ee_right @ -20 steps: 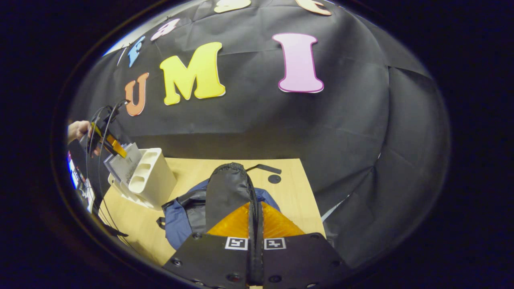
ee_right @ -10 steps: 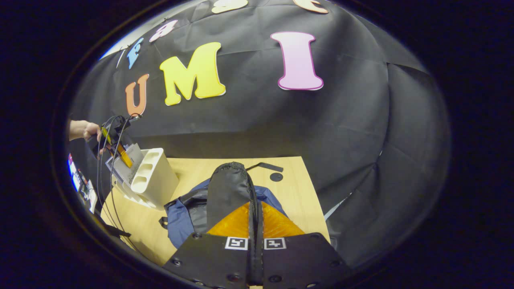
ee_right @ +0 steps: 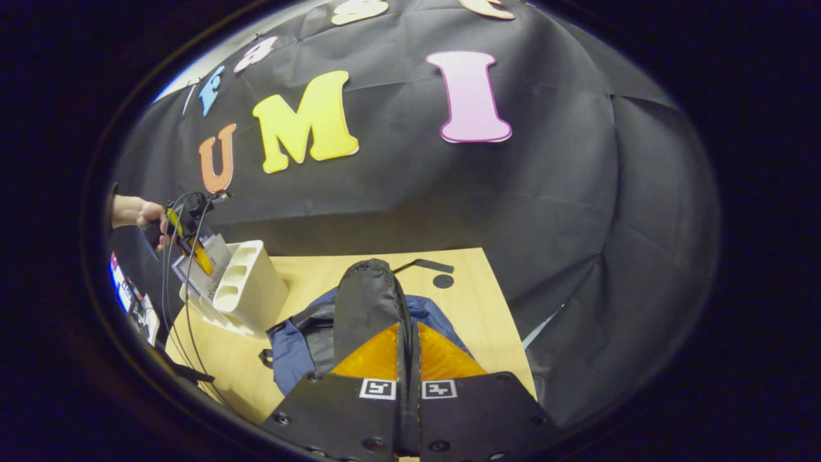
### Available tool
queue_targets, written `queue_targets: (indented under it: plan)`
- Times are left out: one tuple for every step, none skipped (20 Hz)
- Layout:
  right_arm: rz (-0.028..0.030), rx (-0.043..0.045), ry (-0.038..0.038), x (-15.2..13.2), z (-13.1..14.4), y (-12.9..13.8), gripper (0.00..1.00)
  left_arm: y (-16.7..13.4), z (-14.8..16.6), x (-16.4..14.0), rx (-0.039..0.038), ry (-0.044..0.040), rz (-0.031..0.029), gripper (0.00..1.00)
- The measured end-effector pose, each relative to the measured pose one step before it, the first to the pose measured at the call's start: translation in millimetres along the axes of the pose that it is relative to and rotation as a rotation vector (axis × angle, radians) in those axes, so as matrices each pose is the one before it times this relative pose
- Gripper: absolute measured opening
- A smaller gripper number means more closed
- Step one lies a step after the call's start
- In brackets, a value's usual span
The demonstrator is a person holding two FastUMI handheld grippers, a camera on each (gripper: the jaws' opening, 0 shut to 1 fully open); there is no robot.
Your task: Open the schoolbag, grab two books from the bookshelf and put them into the schoolbag.
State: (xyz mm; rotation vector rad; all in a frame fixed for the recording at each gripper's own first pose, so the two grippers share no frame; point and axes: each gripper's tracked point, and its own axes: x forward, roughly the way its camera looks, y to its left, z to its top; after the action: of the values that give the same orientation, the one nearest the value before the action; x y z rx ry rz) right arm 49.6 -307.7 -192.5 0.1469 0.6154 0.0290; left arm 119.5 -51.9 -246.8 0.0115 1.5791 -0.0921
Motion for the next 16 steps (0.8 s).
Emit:
queue_targets:
  plan:
    - [0.0,-0.00537,-0.00236,0.93,-0.74,1.88,0.0,0.94,-1.71,-8.19,0.01232,-0.01118,-0.00157,0.46]
    - [0.00176,-0.00375,-0.00111,-0.68,0.25,1.82,0.0,1.89,-2.2,-11.33,0.01334,-0.01941,0.00102,0.45]
    - [0.00051,-0.00219,-0.00126,-0.3,0.47,2.09,0.0,2.7,-1.81,-13.82,0.01738,-0.02718,0.00292,0.44]
    - [0.00016,-0.00258,0.00081,-0.11,0.75,1.26,0.0,0.47,-3.01,-16.15,0.02026,-0.02749,-0.0022,0.39]
    - [-0.00028,-0.00305,0.00022,-0.61,-0.86,1.26,0.0,2.34,-2.47,-19.37,0.03136,-0.03356,-0.00414,0.43]
    - [-0.00175,-0.00127,0.00111,0.32,-0.13,1.46,0.0,3.59,-4.55,-17.56,0.03017,-0.03128,-0.00308,0.43]
    - [-0.00042,0.00018,-0.00038,0.39,0.77,2.19,0.0,4.5,-5.94,-17.24,0.02061,-0.02636,-0.00177,0.43]
    - [-0.0015,-0.00395,0.00257,-0.99,0.35,2.28,0.0,-0.41,-9.66,-16.88,-0.00037,-0.02278,-0.01542,0.43]
    - [-0.00264,-0.00544,0.00124,-0.38,-0.75,0.57,0.0,-0.25,-9.21,-16.26,-0.00923,-0.01662,-0.01559,0.43]
    - [-0.00158,-0.00304,0.00096,-0.62,1.08,2.3,0.0,-2.86,-6.04,-14.32,-0.01005,-0.01787,-0.02439,0.43]
    - [-0.00275,-0.00047,0.00161,-1.16,-0.28,1.1,0.0,-3.45,-6.78,-12.21,-0.02017,-0.01815,-0.02713,0.43]
    - [-0.00268,0.00383,-0.0003,-1.4,0.57,1.75,0.0,-5.32,-6.79,-6.61,-0.02809,-0.01011,-0.03029,0.43]
    - [-0.004,0.00432,-0.00064,-1.3,0.96,0.71,0.0,-6.61,-7.03,-7.53,-0.03686,-0.01227,-0.04343,0.43]
    - [-0.00568,0.00442,-0.00041,-1.88,0.28,0.09,0.0,-6.81,-9.34,-7.08,-0.03533,-0.005,-0.04987,0.43]
    - [-0.0039,0.0022,0.0006,-0.89,-0.51,0.5,0.0,-9.5,-6.83,-3.46,-0.03888,-0.00822,-0.05583,0.43]
    - [-0.00603,0.00004,0.00065,-1.17,0.62,-0.31,0.0,-11.12,-5.4,-1.57,-0.0393,-0.00759,-0.06319,0.43]
